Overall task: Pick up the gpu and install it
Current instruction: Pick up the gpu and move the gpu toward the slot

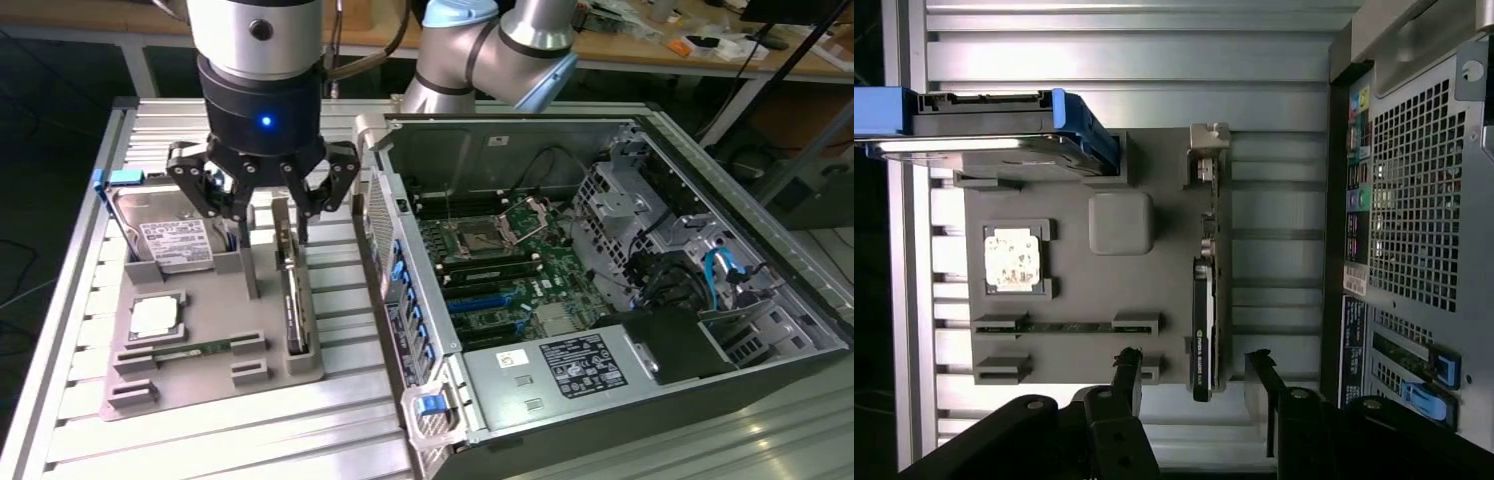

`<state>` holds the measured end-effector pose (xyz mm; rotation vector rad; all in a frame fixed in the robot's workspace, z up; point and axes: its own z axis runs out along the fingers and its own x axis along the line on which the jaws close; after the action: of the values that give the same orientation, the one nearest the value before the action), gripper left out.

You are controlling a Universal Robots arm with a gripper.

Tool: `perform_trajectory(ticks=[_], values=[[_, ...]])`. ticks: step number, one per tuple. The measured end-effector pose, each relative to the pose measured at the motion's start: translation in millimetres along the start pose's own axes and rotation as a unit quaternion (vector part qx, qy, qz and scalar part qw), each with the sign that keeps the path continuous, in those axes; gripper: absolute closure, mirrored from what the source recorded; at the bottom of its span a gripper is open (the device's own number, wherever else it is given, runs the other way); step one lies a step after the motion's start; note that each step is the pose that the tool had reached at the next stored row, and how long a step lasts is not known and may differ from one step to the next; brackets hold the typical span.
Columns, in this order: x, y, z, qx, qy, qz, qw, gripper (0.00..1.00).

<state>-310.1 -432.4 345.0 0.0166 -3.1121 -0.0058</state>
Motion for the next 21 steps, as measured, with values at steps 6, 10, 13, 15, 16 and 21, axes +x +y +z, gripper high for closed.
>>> perform_trajectory(ticks=[6,10,13,15,16,21], values=[[-11.3,-0.8,9.5,-0.0001,-0.0001,0.000,1.0000,0.46],[-12.2,-1.0,17.5,-0.0001,0.0000,0.000,1.0000,0.46],[-12.4,-1.0,22.8,-0.0001,0.0000,0.000,1.0000,0.46],[-11.8,-1.1,26.6,-0.0001,0.0000,0.000,1.0000,0.46],[-10.3,-1.1,30.3,-0.0001,0.0000,0.000,1.0000,0.46],[-7.4,-1.0,39.6,-0.0001,0.0000,0.000,1.0000,0.46]])
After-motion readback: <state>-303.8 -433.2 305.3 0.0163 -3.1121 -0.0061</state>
